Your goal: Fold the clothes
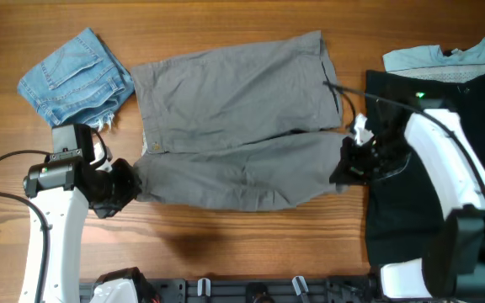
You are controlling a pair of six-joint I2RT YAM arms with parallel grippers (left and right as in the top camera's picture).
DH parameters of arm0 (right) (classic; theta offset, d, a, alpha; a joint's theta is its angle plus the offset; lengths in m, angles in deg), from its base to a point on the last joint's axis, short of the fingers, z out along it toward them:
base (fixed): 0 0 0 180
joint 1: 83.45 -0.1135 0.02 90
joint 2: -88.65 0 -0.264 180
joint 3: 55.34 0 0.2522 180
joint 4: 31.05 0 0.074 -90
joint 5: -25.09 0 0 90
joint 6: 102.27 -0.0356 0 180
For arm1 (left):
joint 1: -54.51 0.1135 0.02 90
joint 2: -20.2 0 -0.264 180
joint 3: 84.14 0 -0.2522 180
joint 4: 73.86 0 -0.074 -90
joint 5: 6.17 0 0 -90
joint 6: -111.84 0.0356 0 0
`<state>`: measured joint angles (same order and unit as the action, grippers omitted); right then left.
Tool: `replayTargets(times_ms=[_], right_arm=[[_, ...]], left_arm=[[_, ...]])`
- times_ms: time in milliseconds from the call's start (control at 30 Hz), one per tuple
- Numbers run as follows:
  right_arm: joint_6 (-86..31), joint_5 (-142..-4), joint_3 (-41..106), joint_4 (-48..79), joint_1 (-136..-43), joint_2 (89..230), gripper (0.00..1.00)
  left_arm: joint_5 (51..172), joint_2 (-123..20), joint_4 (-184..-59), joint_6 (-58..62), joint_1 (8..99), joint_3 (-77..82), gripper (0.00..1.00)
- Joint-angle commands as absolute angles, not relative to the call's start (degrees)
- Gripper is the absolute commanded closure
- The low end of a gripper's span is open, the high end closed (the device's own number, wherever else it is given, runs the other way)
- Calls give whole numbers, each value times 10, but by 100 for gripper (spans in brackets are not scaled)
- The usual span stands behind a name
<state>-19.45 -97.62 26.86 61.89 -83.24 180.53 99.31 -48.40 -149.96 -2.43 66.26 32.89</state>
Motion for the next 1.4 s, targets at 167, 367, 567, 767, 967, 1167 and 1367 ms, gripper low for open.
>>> replayTargets(times_ms=[167, 367, 567, 767, 967, 1167, 1367], right_arm=[[-300, -999, 290, 376, -831, 1822, 94], [-348, -957, 282, 216, -833, 1871, 89], [-346, -841, 281, 212, -832, 1923, 62], [-240, -839, 282, 257, -829, 1928, 33], [-119, -839, 282, 365, -826, 1927, 47], [-127, -849, 282, 357, -826, 1927, 45], [-299, -823, 280, 286, -826, 1927, 96]], left_arm=[[983, -477, -1437, -24, 666, 318, 96], [983, -478, -1395, -24, 666, 318, 96], [981, -485, -1352, -21, 659, 318, 96], [980, -511, -1317, -21, 634, 318, 93], [952, -545, -1308, -12, 619, 318, 96], [920, -548, -1309, -8, 619, 318, 86], [904, -574, -1291, 26, 619, 318, 38]])
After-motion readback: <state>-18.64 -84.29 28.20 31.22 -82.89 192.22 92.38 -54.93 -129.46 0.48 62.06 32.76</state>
